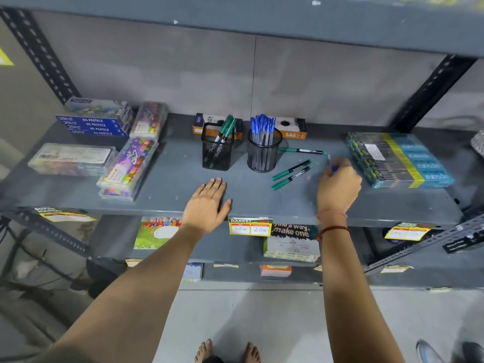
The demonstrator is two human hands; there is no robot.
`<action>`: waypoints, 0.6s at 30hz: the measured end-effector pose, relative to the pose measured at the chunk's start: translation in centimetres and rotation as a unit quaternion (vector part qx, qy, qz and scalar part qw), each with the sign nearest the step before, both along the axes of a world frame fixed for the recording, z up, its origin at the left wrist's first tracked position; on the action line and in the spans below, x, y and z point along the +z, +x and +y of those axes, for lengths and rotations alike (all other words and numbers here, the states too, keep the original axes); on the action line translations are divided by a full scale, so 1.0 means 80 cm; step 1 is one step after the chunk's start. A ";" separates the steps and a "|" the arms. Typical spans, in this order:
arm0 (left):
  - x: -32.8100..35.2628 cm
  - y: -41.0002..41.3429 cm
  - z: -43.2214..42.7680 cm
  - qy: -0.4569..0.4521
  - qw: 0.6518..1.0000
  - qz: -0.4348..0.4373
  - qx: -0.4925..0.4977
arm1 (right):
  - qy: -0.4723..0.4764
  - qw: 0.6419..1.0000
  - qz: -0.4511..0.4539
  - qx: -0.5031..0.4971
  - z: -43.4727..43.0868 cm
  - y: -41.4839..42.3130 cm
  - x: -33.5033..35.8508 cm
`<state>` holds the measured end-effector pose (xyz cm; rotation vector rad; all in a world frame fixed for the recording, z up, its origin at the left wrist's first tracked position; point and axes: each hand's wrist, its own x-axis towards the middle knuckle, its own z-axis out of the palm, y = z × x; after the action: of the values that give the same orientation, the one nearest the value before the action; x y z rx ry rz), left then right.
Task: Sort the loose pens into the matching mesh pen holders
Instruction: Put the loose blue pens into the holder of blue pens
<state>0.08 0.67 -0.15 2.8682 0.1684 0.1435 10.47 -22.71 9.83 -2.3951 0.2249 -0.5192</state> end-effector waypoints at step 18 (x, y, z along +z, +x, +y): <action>0.005 0.002 -0.004 -0.006 0.999 -0.032 0.019 | -0.122 0.948 0.017 0.295 0.147 0.111 0.021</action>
<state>0.22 0.31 0.26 2.8456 0.2096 0.2409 19.31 -10.92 11.51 -2.5413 -0.5610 -0.2291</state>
